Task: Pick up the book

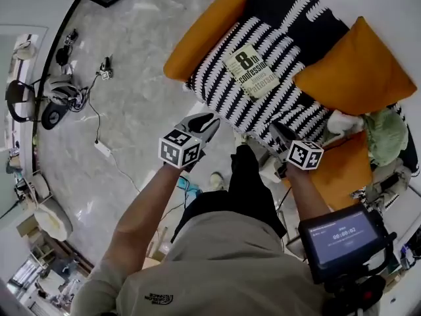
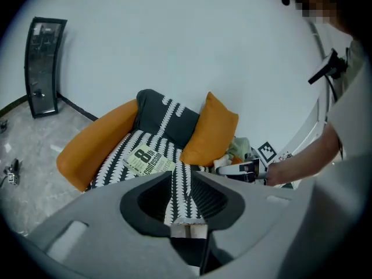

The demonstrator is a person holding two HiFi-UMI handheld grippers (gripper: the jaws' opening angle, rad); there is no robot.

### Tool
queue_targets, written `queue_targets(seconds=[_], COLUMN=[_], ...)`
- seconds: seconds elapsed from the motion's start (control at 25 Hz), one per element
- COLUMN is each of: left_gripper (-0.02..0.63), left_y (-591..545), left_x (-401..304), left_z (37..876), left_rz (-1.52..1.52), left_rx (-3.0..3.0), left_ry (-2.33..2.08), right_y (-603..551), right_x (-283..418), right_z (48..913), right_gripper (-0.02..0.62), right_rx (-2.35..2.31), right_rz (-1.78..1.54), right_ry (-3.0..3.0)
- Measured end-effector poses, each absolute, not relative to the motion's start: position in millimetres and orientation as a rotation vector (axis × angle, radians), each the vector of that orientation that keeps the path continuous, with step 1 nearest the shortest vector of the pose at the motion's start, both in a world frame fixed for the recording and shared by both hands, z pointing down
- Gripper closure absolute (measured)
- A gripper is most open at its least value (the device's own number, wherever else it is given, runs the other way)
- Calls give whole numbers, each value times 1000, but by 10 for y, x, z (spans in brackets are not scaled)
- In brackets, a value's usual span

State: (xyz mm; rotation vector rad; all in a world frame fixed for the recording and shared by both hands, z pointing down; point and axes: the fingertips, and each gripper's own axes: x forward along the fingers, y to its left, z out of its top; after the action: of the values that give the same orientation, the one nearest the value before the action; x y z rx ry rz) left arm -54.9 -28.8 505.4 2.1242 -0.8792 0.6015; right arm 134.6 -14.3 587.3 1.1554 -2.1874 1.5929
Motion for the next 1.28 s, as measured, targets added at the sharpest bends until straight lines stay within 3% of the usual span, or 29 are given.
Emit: queue_targets(seconds=[0.6,1.28], left_gripper=[471,431], left_y=[-2005,-2678], left_x=[-534,-515], left_z=[7163,8308], left_rz=[854,1036], left_rx=[2005,1993], left_ry=[-854,-778], right_y=[-1246,-1386], right_x=[1602,1404], right_z=[7787,8438], right_gripper=[462,442], right_rx=[1309,1362], right_rz=[1905,2153], right_ry=[-1898,-1825])
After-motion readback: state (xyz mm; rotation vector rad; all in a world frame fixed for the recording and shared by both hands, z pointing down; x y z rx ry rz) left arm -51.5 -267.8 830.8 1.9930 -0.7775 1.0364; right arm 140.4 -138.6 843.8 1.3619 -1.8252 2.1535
